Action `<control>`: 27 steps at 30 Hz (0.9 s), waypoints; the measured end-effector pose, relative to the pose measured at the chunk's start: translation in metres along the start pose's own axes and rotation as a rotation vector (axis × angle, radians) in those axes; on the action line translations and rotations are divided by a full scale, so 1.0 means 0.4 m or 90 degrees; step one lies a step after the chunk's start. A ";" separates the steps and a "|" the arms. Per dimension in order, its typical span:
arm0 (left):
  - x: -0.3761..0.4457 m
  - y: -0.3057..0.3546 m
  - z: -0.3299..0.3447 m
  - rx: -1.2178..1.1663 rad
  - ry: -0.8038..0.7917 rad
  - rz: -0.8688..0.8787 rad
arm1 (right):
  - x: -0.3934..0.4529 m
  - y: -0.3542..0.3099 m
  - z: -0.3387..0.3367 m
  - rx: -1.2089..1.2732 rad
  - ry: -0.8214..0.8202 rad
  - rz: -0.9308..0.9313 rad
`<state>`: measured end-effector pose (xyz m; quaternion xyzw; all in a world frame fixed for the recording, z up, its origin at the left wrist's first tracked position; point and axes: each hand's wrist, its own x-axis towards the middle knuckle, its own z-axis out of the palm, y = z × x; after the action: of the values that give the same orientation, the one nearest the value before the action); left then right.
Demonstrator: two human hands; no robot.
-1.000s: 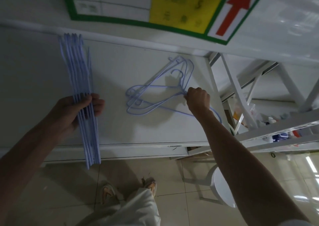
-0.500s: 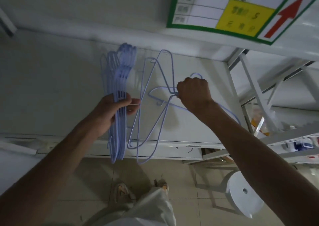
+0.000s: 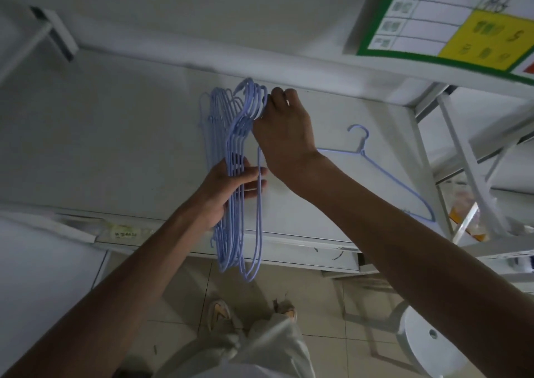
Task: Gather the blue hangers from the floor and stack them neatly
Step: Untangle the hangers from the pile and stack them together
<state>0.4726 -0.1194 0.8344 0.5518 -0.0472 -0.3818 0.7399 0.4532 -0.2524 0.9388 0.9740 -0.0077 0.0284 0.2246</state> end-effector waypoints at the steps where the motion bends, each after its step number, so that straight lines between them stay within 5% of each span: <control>1: -0.001 0.002 -0.005 0.008 0.011 0.010 | -0.006 0.003 0.000 0.010 0.046 -0.017; 3: -0.003 0.009 -0.017 0.009 0.026 0.025 | -0.032 0.021 0.009 0.123 0.182 -0.056; 5: -0.008 0.015 -0.033 -0.008 0.030 0.037 | -0.091 0.026 0.021 0.449 0.395 -0.037; 7: -0.011 0.022 -0.048 -0.030 0.035 0.042 | -0.159 -0.009 0.041 0.752 0.469 0.143; 10: -0.015 0.030 -0.054 -0.045 0.034 0.031 | -0.182 -0.098 0.101 1.045 0.119 0.375; 13: -0.014 0.020 -0.055 0.014 0.036 0.052 | -0.134 -0.140 0.156 1.280 -0.197 0.371; 27: -0.030 0.064 -0.129 0.055 0.070 0.112 | 0.014 -0.168 0.173 1.428 -0.210 0.163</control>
<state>0.5027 -0.0693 0.8403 0.5973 -0.0712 -0.2820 0.7474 0.4642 -0.2223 0.8476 0.6094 -0.1067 -0.0862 -0.7809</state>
